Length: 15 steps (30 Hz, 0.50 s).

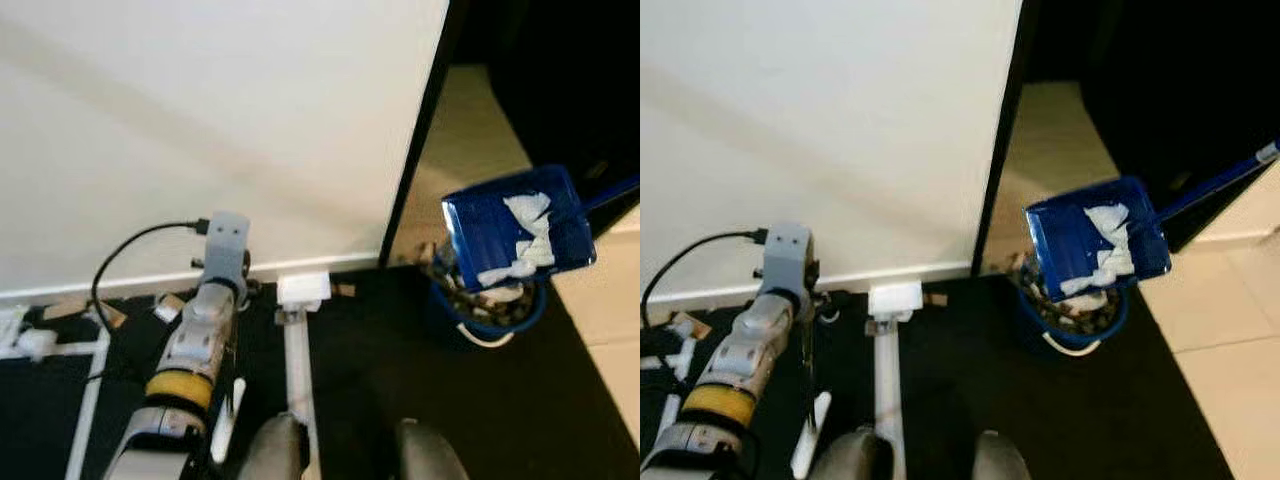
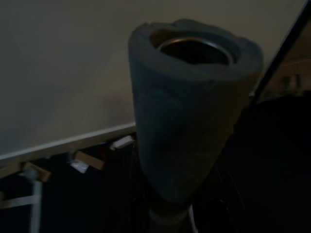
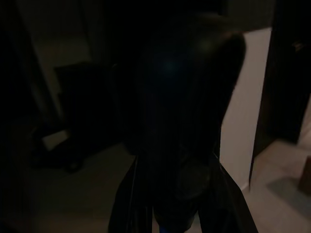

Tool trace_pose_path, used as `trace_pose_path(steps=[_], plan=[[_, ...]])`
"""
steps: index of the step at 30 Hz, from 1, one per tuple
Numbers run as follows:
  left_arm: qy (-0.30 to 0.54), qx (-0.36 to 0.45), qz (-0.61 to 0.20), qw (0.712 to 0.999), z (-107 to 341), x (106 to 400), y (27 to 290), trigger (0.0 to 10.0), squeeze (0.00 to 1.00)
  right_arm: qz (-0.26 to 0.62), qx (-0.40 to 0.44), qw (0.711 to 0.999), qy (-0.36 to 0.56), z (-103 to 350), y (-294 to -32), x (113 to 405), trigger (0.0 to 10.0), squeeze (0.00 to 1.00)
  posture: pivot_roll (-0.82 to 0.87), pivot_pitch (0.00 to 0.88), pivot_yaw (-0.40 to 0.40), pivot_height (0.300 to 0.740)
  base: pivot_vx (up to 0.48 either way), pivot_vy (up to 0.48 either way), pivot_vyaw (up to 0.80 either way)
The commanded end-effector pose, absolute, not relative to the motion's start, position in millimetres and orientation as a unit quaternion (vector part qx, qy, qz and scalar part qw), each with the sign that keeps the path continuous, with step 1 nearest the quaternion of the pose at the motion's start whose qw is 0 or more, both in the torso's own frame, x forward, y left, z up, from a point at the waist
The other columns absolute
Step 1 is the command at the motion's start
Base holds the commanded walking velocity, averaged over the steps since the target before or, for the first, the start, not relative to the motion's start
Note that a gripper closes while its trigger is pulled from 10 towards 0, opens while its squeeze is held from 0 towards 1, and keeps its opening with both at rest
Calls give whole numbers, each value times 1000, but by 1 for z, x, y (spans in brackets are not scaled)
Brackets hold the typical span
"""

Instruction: Sweep floor

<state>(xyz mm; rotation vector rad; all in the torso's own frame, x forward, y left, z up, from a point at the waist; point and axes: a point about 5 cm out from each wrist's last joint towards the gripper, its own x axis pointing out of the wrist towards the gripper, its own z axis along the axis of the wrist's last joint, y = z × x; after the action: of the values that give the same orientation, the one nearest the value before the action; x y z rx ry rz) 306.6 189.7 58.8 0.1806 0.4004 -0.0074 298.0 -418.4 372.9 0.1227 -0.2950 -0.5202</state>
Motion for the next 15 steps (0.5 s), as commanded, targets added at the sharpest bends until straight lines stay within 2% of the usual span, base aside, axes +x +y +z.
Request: trace_pose_path(steps=[1, 5, 15], plan=[[200, 86, -6, 976, 56, 307, 185, 10000, 0, -259, 58, 949, -170, 377, -420, 296, 10000, 0, -26, 57, -23, 740, 0, -480, 0], [200, 87, -3, 976, 56, 308, 184, 10000, 0, -251, 50, 950, -179, 374, -414, 302, 10000, 0, -24, 60, -23, 740, 0, -480, 0], [204, 89, 9, 975, 54, 308, 186, 10000, 0, -239, 14, 953, -187, 376, -404, 313, 10000, 0, -20, 67, -29, 740, 0, -480, 800]])
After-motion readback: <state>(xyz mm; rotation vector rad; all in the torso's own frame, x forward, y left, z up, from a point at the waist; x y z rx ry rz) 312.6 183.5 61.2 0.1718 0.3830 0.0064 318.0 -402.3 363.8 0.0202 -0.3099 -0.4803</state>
